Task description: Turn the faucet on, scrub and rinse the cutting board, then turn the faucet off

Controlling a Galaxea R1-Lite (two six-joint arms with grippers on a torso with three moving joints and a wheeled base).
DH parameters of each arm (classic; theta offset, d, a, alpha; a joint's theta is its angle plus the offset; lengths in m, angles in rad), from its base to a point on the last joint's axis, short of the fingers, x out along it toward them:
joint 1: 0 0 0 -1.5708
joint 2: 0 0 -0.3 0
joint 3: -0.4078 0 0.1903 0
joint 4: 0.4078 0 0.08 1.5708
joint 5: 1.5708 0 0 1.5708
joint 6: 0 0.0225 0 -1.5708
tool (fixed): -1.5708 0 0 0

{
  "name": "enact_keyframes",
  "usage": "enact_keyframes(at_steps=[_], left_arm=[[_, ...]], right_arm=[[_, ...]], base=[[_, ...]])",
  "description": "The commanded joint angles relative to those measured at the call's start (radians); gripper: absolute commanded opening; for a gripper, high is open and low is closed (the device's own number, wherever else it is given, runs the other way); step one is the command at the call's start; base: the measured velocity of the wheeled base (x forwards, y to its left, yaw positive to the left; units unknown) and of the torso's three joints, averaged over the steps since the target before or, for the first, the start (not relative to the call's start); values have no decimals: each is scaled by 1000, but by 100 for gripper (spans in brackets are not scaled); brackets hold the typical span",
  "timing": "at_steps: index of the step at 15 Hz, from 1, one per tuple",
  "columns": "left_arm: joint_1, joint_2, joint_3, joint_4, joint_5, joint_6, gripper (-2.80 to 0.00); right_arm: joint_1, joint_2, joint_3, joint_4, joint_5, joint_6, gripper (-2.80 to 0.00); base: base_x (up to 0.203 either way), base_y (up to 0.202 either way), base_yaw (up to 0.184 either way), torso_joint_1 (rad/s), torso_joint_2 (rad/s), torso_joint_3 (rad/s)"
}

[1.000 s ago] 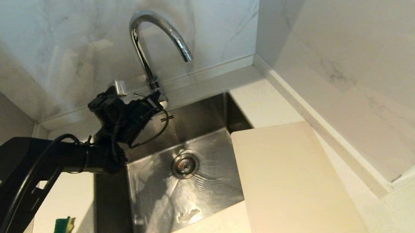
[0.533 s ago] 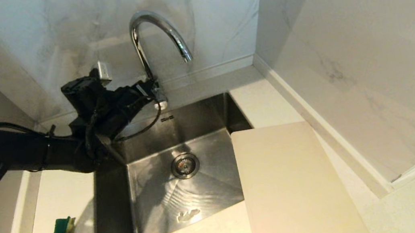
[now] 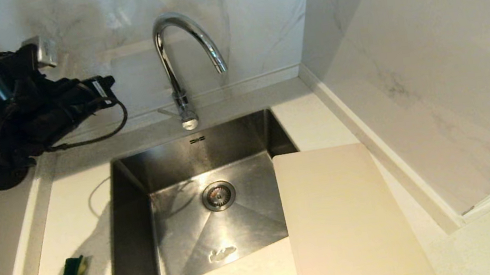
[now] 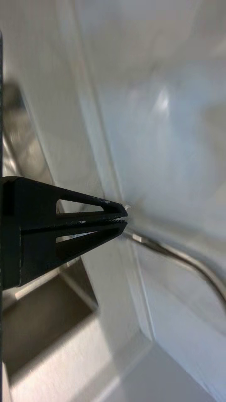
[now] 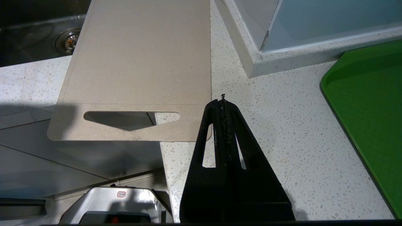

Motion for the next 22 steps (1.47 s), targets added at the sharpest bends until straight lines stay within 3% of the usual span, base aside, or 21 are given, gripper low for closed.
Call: enact_keyframes(at_steps=[1, 4, 7, 9, 16, 22], left_arm=[[31, -160, 27, 100, 4, 30, -280], [90, -288, 40, 255, 6, 46, -280], [204, -344, 57, 277, -3, 77, -280], [243, -389, 69, 312, -25, 88, -280], [270, -588, 98, 480, -47, 86, -280], [305, -849, 323, 540, -64, 78, -280]], right_arm=[[0, 0, 0, 1, 1, 0, -280], [0, 0, 1, 1, 1, 1, -280], [0, 0, 1, 1, 1, 0, -280], [0, 0, 1, 1, 1, 1, -280], [0, -2, 0, 1, 1, 1, -280], [0, 0, 0, 1, 1, 0, -280]], base=[[0, 0, 0, 0, 0, 0], [0, 0, 0, 0, 0, 0], [0, 0, 0, 0, 0, 0], [0, 0, 0, 0, 0, 0], [0, 0, 0, 0, 0, 0], [0, 0, 0, 0, 0, 0]])
